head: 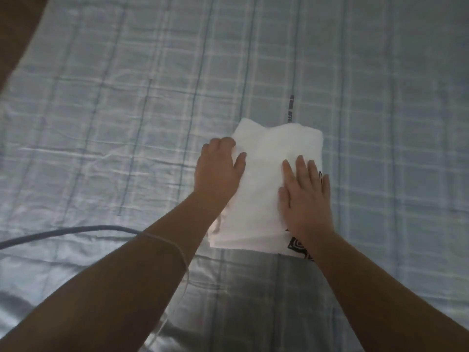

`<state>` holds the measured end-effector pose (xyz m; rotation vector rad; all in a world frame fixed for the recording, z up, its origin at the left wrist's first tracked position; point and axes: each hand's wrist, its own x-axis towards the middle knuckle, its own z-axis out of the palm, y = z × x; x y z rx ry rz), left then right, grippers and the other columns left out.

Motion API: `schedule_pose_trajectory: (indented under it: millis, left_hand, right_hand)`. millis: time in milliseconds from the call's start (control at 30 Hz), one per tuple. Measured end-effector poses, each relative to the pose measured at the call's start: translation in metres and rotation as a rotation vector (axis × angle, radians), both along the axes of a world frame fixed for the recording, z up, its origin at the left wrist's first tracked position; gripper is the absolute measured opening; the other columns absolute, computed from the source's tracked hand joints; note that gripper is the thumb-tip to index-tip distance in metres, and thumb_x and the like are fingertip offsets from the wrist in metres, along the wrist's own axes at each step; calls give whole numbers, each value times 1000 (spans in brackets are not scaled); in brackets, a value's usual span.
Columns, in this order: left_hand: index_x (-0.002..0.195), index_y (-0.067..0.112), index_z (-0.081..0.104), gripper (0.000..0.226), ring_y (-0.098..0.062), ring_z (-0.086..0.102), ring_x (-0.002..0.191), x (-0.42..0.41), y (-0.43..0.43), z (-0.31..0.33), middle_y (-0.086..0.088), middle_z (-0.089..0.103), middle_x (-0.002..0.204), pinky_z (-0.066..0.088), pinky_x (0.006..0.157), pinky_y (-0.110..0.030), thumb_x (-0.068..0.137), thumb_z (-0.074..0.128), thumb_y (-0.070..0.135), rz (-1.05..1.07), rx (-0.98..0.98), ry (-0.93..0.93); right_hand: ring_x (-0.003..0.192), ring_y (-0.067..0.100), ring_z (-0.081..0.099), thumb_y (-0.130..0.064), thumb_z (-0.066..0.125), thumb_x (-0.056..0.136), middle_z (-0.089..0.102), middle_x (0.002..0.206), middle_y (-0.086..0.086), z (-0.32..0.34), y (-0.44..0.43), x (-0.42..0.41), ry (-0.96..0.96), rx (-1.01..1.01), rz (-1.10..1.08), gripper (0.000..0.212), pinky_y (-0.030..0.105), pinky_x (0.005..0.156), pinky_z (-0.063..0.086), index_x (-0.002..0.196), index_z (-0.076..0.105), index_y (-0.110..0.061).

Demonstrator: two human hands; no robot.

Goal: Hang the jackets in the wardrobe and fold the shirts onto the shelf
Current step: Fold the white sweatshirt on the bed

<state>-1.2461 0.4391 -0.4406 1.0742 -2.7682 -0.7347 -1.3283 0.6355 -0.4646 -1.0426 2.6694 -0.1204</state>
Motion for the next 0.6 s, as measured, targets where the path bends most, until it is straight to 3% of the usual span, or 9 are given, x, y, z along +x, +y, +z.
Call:
schedule_pose_trajectory:
  millis: [133,300,400,500,600]
  left_hand:
    - [115,14,52,26,-33,53,104,-19,-14,-24,-10,56,111,43,82,-44,100,46,35,34,-103,-175]
    - [118,14,53,24,-36,54,104,-17,-25,-40,-12,55,113,43,86,-47,99,47,28,60,-22,-118]
    - [126,12,54,36,-37,50,114,-15,-16,-30,-15,52,127,40,94,-47,92,56,22,74,-110,-50]
    - [134,5,50,49,-36,39,134,-3,12,-18,-19,44,143,33,111,-47,88,56,20,-107,-185,138]
    - [146,4,40,56,-35,23,149,18,45,-19,-19,34,156,21,120,-51,97,43,29,-381,-173,61]
  right_hand:
    - [153,30,7,-45,23,100,15,166,6,-18,2,6,46,63,13,60,59,120,10,157,22,-27]
    - [153,25,-3,-46,20,100,5,167,1,-20,-1,1,-27,96,22,60,55,122,4,158,14,-32]
    - [153,24,9,-41,23,99,19,165,5,-3,-5,-6,-71,-75,-64,58,52,123,5,154,30,-24]
    - [152,26,15,-33,26,100,28,161,9,8,-3,-13,-7,-250,-99,55,50,123,10,152,35,-14]
    - [153,27,11,-32,26,100,20,163,12,6,-4,-12,-23,-198,-3,60,50,123,11,155,26,-9]
